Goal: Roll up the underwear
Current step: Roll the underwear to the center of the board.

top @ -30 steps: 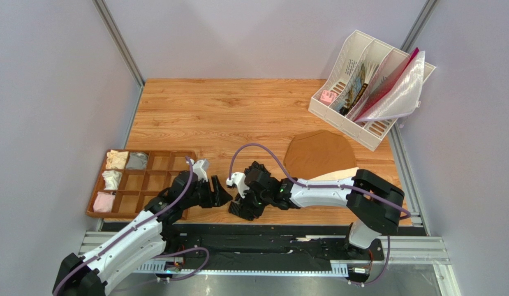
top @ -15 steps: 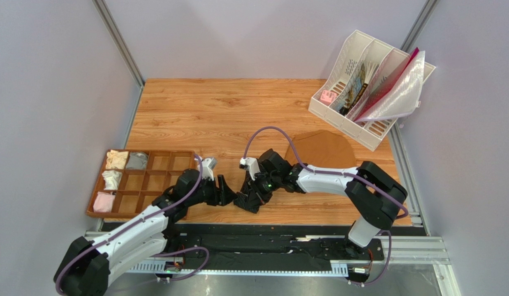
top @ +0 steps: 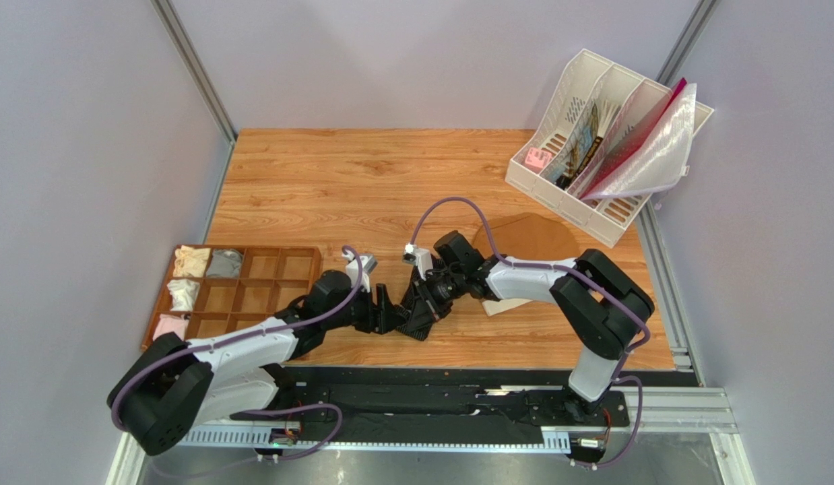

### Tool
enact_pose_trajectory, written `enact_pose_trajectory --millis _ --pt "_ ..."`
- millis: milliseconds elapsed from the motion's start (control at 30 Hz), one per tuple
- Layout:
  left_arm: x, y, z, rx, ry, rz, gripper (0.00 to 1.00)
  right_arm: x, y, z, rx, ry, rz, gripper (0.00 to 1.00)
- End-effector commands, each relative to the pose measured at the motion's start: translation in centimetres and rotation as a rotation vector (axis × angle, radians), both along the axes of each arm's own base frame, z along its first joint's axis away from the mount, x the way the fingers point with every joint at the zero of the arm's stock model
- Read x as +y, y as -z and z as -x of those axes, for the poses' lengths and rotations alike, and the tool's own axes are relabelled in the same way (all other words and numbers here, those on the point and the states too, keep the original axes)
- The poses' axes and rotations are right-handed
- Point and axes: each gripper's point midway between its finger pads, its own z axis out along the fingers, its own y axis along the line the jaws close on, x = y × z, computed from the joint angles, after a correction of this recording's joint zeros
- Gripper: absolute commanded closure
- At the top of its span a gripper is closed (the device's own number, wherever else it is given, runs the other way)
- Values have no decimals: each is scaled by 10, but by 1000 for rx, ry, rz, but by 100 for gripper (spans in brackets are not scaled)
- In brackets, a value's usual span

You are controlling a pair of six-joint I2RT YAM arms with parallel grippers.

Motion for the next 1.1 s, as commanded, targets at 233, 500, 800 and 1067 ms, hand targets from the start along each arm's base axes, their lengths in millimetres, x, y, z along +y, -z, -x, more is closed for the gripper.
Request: enact_pose_trajectory --millis 233,500,800,1067 --pt "-17 -11 -31 -46 -26 -17 35 5 1 -10 7 0 -9 100" --pt "-18 6 -32 83 -52 -101 83 2 0 -14 -9 9 8 100" --pt "-11 27 -21 235 -15 -260 98 -10 -16 -33 -148 76 94 55" --pt "-16 32 -17 310 37 -302 99 -4 -34 -29 -443 70 177 39"
